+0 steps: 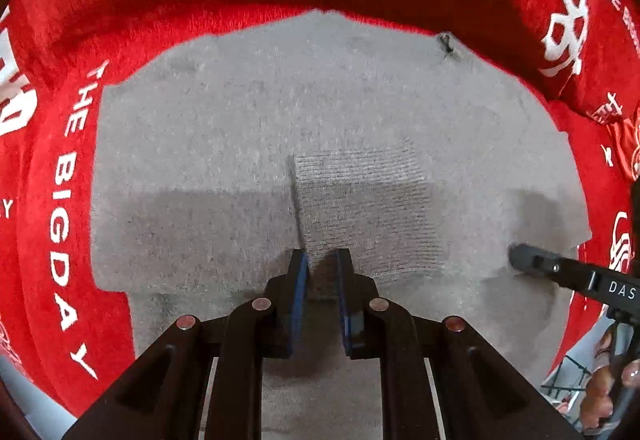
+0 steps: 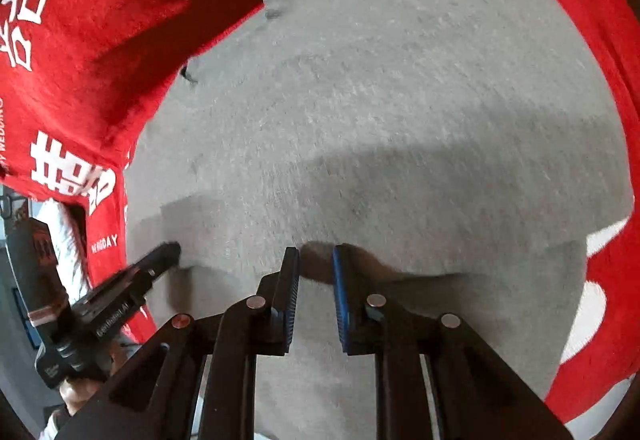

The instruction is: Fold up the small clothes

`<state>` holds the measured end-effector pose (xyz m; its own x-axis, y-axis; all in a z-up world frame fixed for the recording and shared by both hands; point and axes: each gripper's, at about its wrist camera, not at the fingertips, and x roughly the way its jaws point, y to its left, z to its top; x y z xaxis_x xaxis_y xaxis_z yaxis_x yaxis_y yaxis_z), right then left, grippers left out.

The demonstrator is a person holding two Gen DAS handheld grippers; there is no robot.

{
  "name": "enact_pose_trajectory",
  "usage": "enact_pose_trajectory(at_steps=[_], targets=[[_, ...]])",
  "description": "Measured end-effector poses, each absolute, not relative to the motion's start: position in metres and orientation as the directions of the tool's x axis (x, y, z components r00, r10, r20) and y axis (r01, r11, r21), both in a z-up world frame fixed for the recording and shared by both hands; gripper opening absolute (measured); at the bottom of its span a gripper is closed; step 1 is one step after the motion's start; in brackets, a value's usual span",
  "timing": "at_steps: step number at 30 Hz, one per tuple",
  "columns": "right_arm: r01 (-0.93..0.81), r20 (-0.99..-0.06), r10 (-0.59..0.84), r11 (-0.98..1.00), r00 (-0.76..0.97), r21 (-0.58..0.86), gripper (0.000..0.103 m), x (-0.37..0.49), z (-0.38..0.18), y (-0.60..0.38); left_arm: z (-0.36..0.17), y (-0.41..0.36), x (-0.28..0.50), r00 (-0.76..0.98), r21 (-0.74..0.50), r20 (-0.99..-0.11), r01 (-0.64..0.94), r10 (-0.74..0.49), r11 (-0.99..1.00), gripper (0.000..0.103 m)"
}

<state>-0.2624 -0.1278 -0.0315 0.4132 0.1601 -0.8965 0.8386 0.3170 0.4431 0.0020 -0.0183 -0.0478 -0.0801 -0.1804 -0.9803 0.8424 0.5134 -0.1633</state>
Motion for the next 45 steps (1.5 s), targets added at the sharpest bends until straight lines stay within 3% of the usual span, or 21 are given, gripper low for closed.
enact_pose_trajectory(at_steps=[15,17,18,19,20,21,26,28,30,32,33,37,45], targets=[[0.873,-0.915,0.161,0.276,0.369,0.401,0.019,-0.322,0.003,-0.123,-0.020,0.005,-0.004,-0.024,-0.071,-0.996,0.828,-0.091,0.556,0.016],[0.878,-0.917,0.157,0.269,0.366,0.396,0.025,-0.331,0.007,-0.123,-0.019,0.005,-0.005,-0.013,-0.050,-0.997,0.829,-0.071,0.556,0.017],[0.880,-0.919,0.152,0.268,0.362,0.391,0.038,-0.333,0.009,-0.122,-0.018,0.006,-0.007,-0.010,-0.048,-0.998,0.828,-0.070,0.558,0.023],[0.882,-0.922,0.145,0.270,0.359,0.386,0.051,-0.334,0.010,-0.121,-0.016,0.008,-0.009,-0.010,-0.048,-0.998,0.827,-0.070,0.560,0.063],[0.883,-0.924,0.140,0.273,0.355,0.381,0.056,-0.333,0.010,-0.120,-0.014,0.009,-0.011,-0.002,-0.040,-0.998,0.825,-0.067,0.564,0.086],[0.883,-0.926,0.136,0.279,0.353,0.377,0.057,-0.336,0.012,-0.119,-0.012,0.009,-0.014,0.015,-0.029,-0.997,0.824,-0.073,0.566,0.102],[0.882,-0.924,0.147,0.277,0.353,0.381,0.058,-0.343,0.008,-0.115,-0.009,0.007,-0.026,0.051,0.004,-0.996,0.841,-0.071,0.542,0.102],[0.879,-0.924,0.140,0.284,0.356,0.382,0.069,-0.343,0.008,-0.113,-0.011,0.008,-0.028,0.055,0.017,-0.997,0.839,-0.053,0.544,0.102],[0.878,-0.926,0.126,0.296,0.355,0.377,0.069,-0.344,0.011,-0.112,-0.012,0.009,-0.028,0.060,0.025,-0.997,0.835,-0.045,0.549,0.102],[0.874,-0.925,0.114,0.304,0.362,0.379,0.078,-0.346,0.014,-0.113,-0.014,0.008,-0.028,0.056,0.026,-0.998,0.834,-0.038,0.550,0.102],[0.871,-0.924,0.099,0.310,0.369,0.381,0.090,-0.347,0.017,-0.113,-0.015,0.009,-0.028,0.054,0.027,-0.998,0.834,-0.034,0.552,0.102],[0.860,-0.937,0.069,0.380,0.341,0.341,0.091,-0.345,0.025,-0.115,-0.017,0.006,-0.029,0.052,0.032,-0.998,0.832,-0.021,0.554,0.102],[0.830,-0.921,0.171,0.401,0.349,0.389,0.091,-0.347,0.017,-0.117,-0.018,0.012,-0.034,0.086,0.089,-0.996,0.810,0.033,0.579,0.102]])
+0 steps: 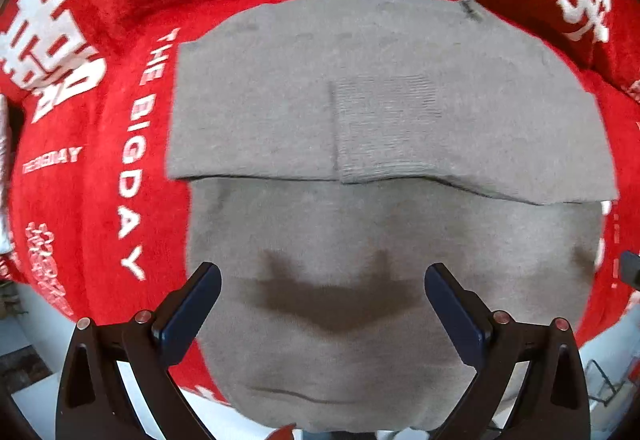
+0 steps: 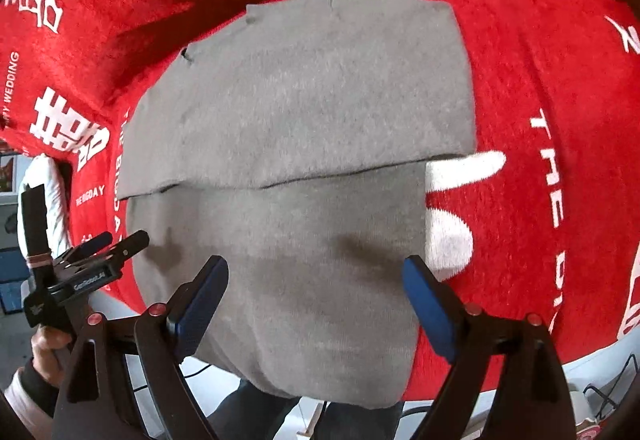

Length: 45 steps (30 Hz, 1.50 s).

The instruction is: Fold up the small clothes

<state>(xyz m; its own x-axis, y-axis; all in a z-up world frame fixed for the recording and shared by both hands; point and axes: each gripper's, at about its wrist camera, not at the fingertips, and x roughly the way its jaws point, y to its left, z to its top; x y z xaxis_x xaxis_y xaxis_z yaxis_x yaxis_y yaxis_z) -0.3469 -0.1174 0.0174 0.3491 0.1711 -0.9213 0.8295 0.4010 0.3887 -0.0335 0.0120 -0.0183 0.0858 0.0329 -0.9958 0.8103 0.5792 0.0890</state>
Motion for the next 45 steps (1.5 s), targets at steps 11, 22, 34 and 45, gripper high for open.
enact_pose_trajectory(at_steps=[11,22,34,45], targets=[[0.795,-0.843,0.330,0.308,0.425,0.522,0.091,-0.380,-0.011,-0.119,-0.024,0.064,-0.030,0.046,0.062,-0.998,0.738,0.042,0.672,0.102],[0.797,-0.824,0.413,0.299,0.388,0.525,0.091,-0.407,-0.037,-0.059,-0.036,0.120,-0.049,-0.066,-0.025,-0.997,0.729,0.034,0.684,0.102],[0.852,-0.824,0.473,0.245,0.312,0.463,0.082,-0.463,-0.104,0.025,-0.084,0.203,-0.063,-0.209,-0.130,-0.977,0.714,0.032,0.687,0.102],[0.828,-0.776,0.511,0.199,0.368,0.524,0.060,-0.452,-0.140,0.048,-0.108,0.193,-0.105,-0.257,-0.177,-0.966,0.705,0.015,0.686,0.094]])
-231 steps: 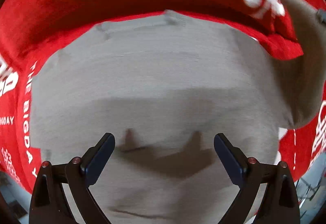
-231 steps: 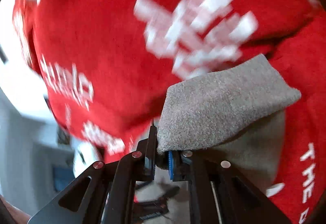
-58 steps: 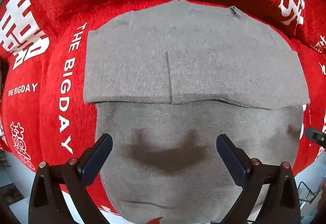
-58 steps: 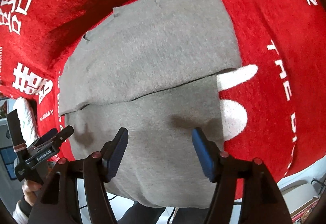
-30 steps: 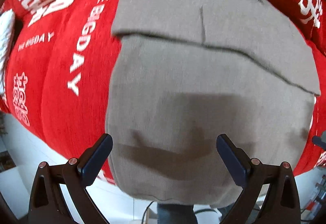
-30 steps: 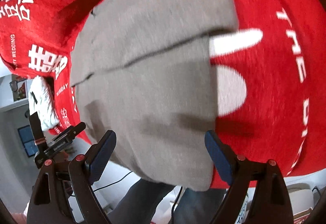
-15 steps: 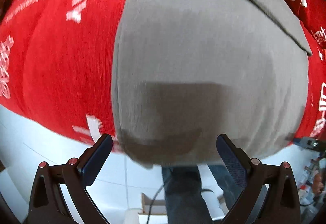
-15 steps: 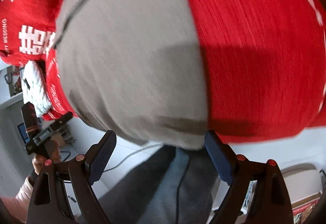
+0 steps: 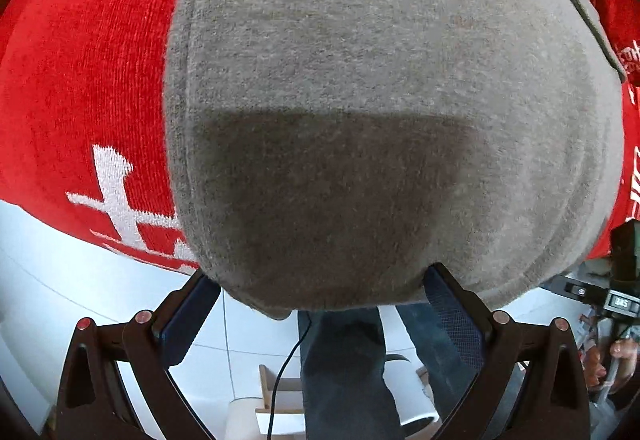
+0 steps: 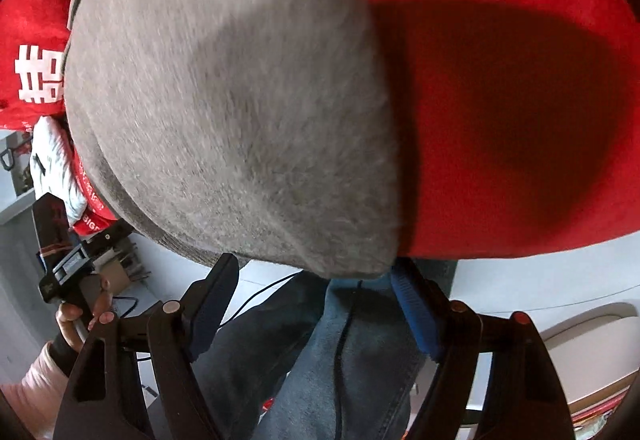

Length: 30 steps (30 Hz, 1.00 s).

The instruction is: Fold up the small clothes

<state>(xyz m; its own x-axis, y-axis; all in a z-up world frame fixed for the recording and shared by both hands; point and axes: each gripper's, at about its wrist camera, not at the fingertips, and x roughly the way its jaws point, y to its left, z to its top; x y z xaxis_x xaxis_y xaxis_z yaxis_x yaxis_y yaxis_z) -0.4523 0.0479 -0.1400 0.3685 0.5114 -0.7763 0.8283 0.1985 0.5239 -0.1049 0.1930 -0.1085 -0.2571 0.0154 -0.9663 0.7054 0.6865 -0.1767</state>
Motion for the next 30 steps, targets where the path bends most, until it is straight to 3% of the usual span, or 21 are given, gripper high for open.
enact_pose_trajectory(at_steps=[1,2,3,4,6,19,27,30], targets=[[0.832,-0.773,0.514,0.183,0.372,0.523,0.037,-0.456,-0.141,0.048,-0.106,0.195,-0.105,-0.252,-0.175,-0.968,0.710,0.014,0.682,0.085],[0.833,-0.759,0.520,0.149,0.392,0.533,0.023,-0.459,-0.142,0.049,-0.102,0.198,-0.104,-0.252,-0.181,-0.968,0.715,0.006,0.676,0.079],[0.829,-0.747,0.521,0.124,0.413,0.545,0.012,-0.465,-0.141,0.049,-0.098,0.202,-0.101,-0.255,-0.190,-0.967,0.718,0.000,0.670,0.064],[0.825,-0.744,0.515,0.115,0.426,0.553,0.012,-0.467,-0.139,0.050,-0.097,0.204,-0.098,-0.268,-0.205,-0.963,0.718,-0.008,0.665,0.044],[0.806,-0.735,0.508,0.125,0.449,0.579,0.011,-0.466,-0.127,0.052,-0.093,0.207,-0.097,-0.333,-0.279,-0.942,0.703,-0.044,0.654,0.015],[0.608,-0.586,0.396,0.085,0.707,0.790,0.010,-0.436,-0.028,-0.001,0.004,0.169,-0.049,-0.379,-0.490,-0.872,0.667,-0.311,0.562,0.015],[0.591,-0.577,0.323,0.063,0.750,0.804,0.008,-0.412,-0.020,-0.081,0.004,0.089,0.004,-0.315,-0.486,-0.871,0.656,-0.376,0.577,0.015],[0.547,-0.530,0.295,0.031,0.795,0.837,0.005,-0.411,-0.007,-0.110,0.001,0.077,0.019,-0.313,-0.489,-0.870,0.650,-0.382,0.582,0.015]])
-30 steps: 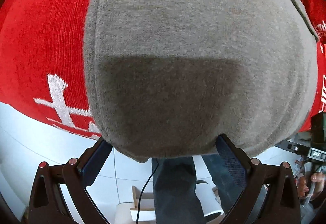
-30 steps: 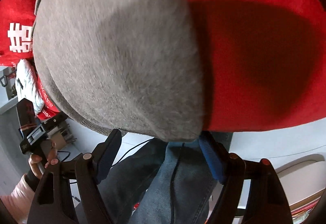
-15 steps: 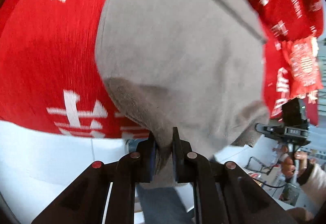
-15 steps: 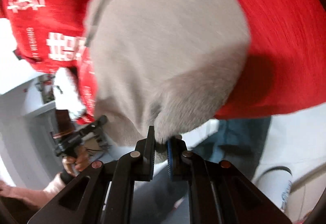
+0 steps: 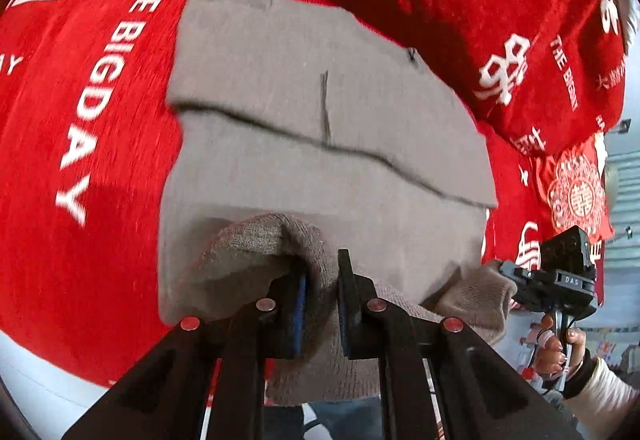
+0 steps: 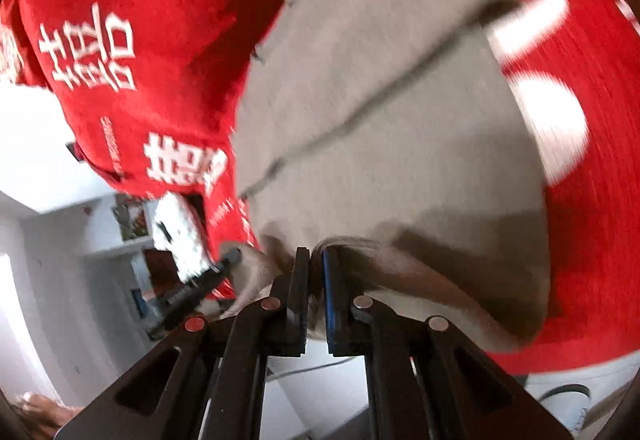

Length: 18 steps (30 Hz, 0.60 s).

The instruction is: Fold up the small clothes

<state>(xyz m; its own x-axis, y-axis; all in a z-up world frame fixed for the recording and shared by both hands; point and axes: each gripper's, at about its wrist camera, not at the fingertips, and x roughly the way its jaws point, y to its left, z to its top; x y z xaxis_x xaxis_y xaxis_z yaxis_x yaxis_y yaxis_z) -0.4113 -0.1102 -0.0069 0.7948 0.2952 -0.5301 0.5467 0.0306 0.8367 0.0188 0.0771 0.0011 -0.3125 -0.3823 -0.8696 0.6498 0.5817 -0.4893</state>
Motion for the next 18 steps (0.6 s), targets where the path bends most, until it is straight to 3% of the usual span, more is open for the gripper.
enact_pose_trajectory(at_steps=[4,6,9,11,13,18], targets=[[0.446,-0.434,0.239,0.003,0.869,0.895,0.004,-0.390,0.023,-0.140,0.022,0.058,0.034,-0.332,-0.532,-0.843,0.629,-0.424,0.566,0.015],[0.449,-0.447,0.224,0.042,0.866,0.892,0.004,-0.380,0.037,-0.158,0.034,0.051,0.040,-0.328,-0.540,-0.837,0.631,-0.439,0.557,0.015],[0.627,-0.716,0.240,0.354,0.656,0.694,0.005,-0.348,0.053,-0.171,0.042,0.032,0.050,-0.317,-0.525,-0.844,0.650,-0.432,0.549,0.015],[0.650,-0.843,0.281,0.540,0.459,0.534,0.015,-0.322,0.042,-0.159,0.033,0.024,0.052,-0.322,-0.501,-0.861,0.663,-0.393,0.557,0.015],[0.632,-0.881,0.307,0.614,0.360,0.472,0.037,-0.309,0.025,-0.142,0.023,0.024,0.053,-0.332,-0.483,-0.874,0.666,-0.354,0.568,0.015],[0.664,-0.921,0.319,0.642,0.224,0.384,0.038,-0.304,-0.024,-0.118,0.011,0.029,0.051,-0.338,-0.459,-0.888,0.656,-0.311,0.598,0.015]])
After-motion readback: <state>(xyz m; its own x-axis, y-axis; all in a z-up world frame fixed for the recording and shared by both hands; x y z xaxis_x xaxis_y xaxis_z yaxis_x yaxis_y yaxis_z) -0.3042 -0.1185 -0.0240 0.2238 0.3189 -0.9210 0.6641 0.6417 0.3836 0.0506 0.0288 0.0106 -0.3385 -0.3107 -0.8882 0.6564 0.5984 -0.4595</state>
